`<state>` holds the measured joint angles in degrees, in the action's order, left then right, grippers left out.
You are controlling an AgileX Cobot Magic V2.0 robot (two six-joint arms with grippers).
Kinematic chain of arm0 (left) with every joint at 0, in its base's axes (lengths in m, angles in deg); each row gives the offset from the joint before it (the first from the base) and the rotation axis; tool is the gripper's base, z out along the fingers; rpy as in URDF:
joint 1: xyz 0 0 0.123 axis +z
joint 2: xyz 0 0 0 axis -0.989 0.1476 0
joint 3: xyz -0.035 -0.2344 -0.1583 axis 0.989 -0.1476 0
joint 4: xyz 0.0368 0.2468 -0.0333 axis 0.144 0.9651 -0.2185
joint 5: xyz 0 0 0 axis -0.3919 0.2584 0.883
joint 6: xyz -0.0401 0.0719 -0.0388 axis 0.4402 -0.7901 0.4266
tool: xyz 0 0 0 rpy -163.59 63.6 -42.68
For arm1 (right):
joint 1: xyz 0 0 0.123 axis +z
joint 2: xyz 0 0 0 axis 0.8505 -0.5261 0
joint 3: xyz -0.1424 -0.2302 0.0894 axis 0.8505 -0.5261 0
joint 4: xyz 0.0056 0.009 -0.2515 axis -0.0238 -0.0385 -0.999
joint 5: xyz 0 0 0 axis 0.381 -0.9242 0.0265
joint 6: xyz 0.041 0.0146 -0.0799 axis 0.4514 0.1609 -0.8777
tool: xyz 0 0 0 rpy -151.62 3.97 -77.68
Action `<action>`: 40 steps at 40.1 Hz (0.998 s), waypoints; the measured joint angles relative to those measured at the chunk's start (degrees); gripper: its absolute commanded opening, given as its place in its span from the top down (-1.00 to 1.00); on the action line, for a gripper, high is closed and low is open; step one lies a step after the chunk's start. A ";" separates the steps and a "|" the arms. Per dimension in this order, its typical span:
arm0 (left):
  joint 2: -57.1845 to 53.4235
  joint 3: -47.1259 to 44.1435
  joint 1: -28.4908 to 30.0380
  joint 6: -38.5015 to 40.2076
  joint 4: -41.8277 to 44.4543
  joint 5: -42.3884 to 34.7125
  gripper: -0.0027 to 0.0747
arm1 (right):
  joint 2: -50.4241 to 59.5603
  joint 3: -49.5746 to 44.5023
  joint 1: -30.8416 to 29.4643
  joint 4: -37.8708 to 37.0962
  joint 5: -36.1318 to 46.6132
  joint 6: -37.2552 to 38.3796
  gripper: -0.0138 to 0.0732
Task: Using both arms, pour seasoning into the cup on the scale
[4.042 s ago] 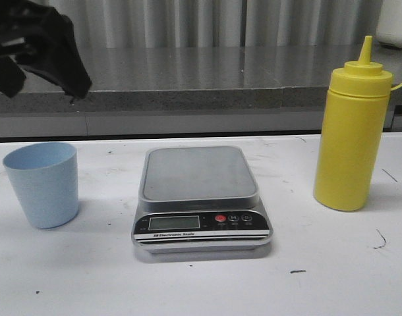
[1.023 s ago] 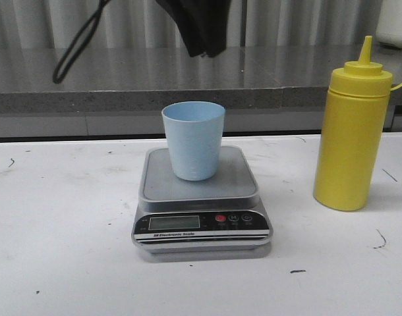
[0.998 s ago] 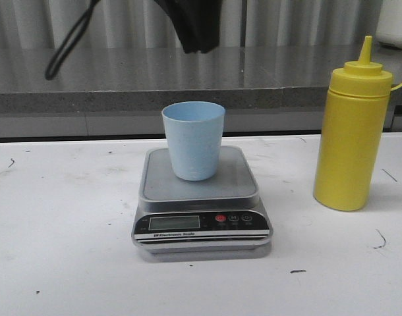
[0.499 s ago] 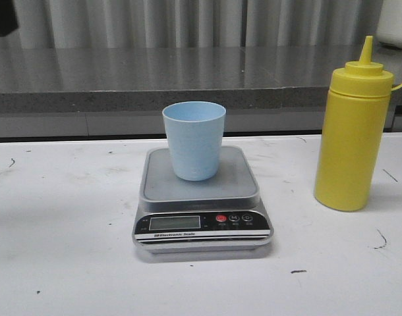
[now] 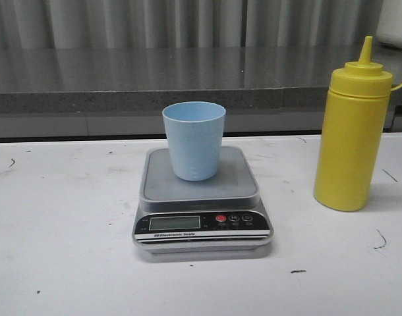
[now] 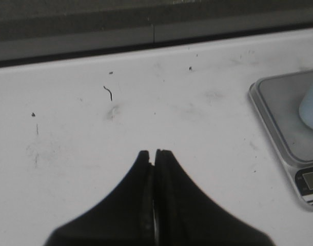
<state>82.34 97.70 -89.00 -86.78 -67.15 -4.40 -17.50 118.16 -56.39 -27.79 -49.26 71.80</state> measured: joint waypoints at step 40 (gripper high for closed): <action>-39.85 -16.68 0.12 0.02 -0.42 -5.36 0.98 | -18.87 0.23 0.00 1.43 1.48 0.00 -0.79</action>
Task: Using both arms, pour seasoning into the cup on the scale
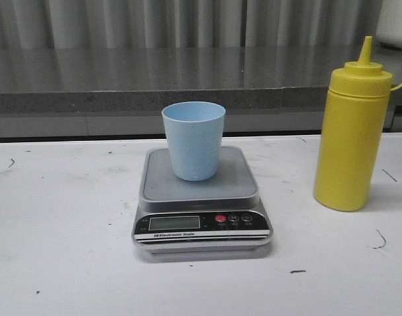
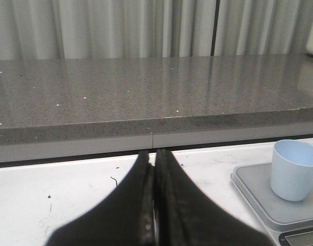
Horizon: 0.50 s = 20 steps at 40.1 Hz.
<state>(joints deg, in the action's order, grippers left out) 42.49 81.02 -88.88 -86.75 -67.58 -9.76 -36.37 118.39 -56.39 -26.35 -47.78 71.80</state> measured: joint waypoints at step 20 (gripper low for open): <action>0.00 -0.09 0.00 0.00 0.00 0.00 0.98 | -25.80 0.17 7.47 0.26 5.72 0.00 -0.79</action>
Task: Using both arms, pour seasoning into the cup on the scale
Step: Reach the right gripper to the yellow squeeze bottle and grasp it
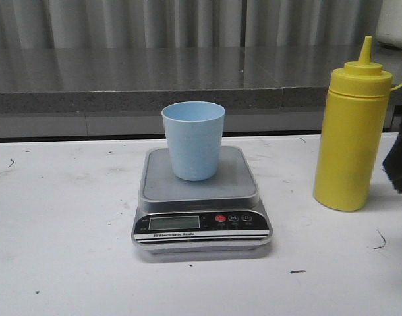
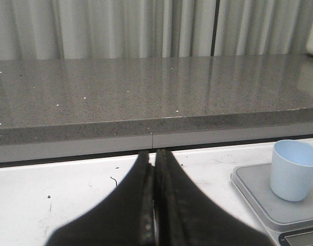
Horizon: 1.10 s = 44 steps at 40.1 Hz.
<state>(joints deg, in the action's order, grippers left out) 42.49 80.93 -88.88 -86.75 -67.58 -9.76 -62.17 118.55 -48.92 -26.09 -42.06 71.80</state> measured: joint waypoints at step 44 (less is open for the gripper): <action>0.00 0.00 0.00 0.00 -0.13 -0.04 0.98 | -20.07 0.26 5.79 6.12 32.08 4.38 -0.79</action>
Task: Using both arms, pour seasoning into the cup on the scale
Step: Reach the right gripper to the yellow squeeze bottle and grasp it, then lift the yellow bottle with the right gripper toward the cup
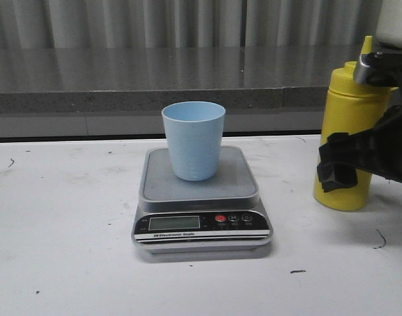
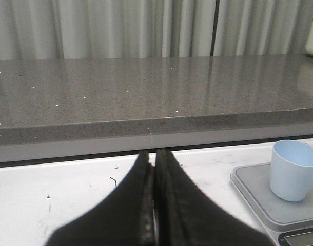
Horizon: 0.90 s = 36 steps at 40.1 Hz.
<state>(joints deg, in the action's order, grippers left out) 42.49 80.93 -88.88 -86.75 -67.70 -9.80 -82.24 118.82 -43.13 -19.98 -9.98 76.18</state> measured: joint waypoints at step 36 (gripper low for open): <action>0.00 0.00 0.00 0.00 0.00 -0.09 0.98 | -12.31 0.22 0.12 -11.32 29.80 12.24 -0.67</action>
<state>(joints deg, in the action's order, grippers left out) 42.49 80.93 -88.88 -86.75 -67.70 -9.90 -94.55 119.04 -43.01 -31.30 19.83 88.42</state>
